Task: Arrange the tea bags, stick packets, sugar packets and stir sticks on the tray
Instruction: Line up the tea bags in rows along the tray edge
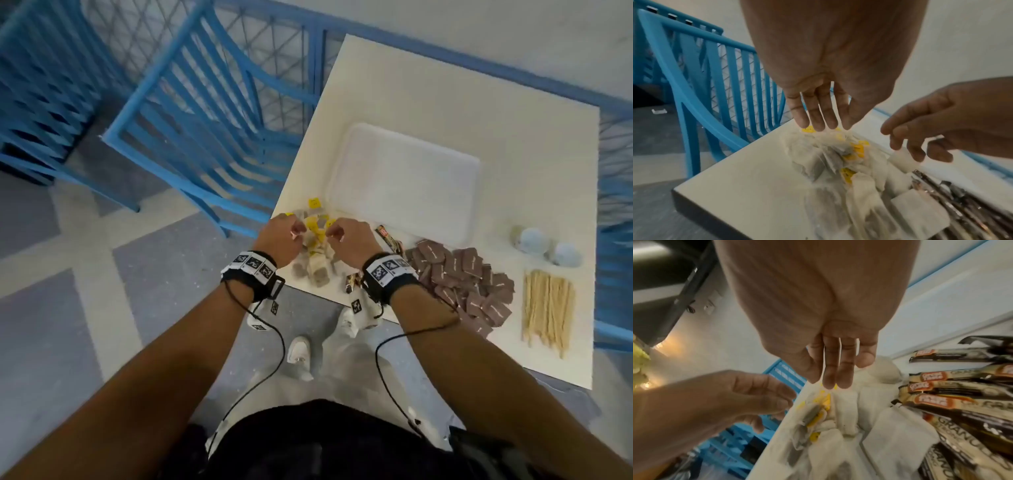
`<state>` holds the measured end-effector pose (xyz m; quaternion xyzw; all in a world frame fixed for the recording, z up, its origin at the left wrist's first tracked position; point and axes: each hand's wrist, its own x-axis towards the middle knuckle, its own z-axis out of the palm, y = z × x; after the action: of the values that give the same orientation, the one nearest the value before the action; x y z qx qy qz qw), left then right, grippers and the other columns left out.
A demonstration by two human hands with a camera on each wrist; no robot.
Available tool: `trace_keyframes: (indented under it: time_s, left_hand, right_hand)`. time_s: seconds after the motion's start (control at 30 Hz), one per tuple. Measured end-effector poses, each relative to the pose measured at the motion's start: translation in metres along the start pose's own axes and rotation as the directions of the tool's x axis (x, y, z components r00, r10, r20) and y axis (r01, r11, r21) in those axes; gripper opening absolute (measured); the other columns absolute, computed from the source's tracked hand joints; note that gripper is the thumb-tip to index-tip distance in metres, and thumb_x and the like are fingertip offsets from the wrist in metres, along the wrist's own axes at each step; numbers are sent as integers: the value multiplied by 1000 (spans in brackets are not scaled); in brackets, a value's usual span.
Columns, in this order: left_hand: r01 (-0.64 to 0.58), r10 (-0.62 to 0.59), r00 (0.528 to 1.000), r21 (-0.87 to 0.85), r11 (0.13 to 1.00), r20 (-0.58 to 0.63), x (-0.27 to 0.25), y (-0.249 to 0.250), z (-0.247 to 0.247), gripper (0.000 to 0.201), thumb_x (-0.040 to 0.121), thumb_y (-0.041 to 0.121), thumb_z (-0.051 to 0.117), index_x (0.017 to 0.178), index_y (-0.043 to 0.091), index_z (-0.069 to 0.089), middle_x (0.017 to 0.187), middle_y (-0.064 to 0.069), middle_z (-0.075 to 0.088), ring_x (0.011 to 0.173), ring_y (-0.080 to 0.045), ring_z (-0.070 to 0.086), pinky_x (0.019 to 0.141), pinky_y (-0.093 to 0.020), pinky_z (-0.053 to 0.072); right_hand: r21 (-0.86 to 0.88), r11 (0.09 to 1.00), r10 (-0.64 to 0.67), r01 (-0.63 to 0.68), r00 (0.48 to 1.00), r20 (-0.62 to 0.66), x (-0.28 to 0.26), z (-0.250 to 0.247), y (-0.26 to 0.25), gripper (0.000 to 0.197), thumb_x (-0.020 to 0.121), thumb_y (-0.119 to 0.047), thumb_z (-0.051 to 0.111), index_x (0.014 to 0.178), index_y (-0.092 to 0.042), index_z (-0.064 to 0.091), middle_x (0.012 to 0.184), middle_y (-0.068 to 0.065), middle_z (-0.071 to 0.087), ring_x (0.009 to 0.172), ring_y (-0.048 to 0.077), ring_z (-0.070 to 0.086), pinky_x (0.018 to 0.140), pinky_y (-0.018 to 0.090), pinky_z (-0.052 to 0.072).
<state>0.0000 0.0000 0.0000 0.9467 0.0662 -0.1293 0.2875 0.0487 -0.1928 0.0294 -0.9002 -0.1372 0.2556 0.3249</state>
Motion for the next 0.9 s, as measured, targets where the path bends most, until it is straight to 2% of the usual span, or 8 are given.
trace_keyframes:
  time_s: [0.17,0.33,0.47,0.53,0.6,0.7,0.83,0.9]
  left_hand:
    - [50,-72,993,217,975,96,24,0,13,34,80,27,69,114,28,68,117,-5,61,111,-30,56,89,-42,51]
    - [41,-63,995,268,963,74,22,16,5,41,81,19,75,122,20,70,119,-10,60,110,-34,52,91,-45,46]
    - [28,-43,998,279,960,48,24,15,7,24,86,9,67,107,18,73,107,-9,61,104,-32,52,77,-33,33]
    - [38,-49,998,250,968,39,24,14,7,22,84,6,68,103,16,74,104,-10,61,102,-33,52,78,-33,34]
    - [56,-59,998,173,983,9,26,12,5,16,84,10,72,100,15,75,102,-10,62,101,-33,53,81,-33,36]
    - [67,-67,998,43,997,-11,31,12,-3,10,88,25,76,95,18,76,98,-4,66,98,-26,55,82,-35,41]
    - [102,-92,994,-159,982,65,42,11,-16,4,92,24,73,93,21,72,96,2,71,94,-18,62,83,-33,50]
    - [114,-97,992,-245,963,80,50,7,-21,4,92,25,72,92,24,68,94,5,70,91,-16,65,75,-25,50]
  right_hand:
    - [-169,985,24,-19,999,22,24,8,-5,25,88,-15,64,113,-17,63,117,9,59,105,30,59,89,41,52]
    - [-342,939,-12,35,998,69,33,24,4,33,89,-9,62,121,-13,54,121,13,54,111,33,54,88,45,51]
    - [-225,974,-19,32,998,61,34,25,13,32,89,-3,60,120,-12,53,114,13,60,103,32,58,80,39,49]
    - [-103,995,-14,16,1000,23,35,25,18,28,88,-3,59,113,-15,56,104,13,63,95,33,60,71,33,42]
    - [12,1000,11,-11,1000,-22,35,20,20,22,87,-5,60,105,-15,60,89,10,65,85,31,61,68,34,43]
    - [161,984,86,-76,995,-55,35,7,21,17,86,-8,68,102,-15,65,79,4,65,76,22,61,73,38,53]
    - [252,964,114,-90,990,-81,33,-11,24,14,83,-14,78,93,-18,70,80,-8,67,69,5,57,76,24,50]
    - [271,956,146,-111,983,-112,31,-18,26,11,81,-18,81,88,-21,73,82,-8,71,71,3,61,77,22,50]
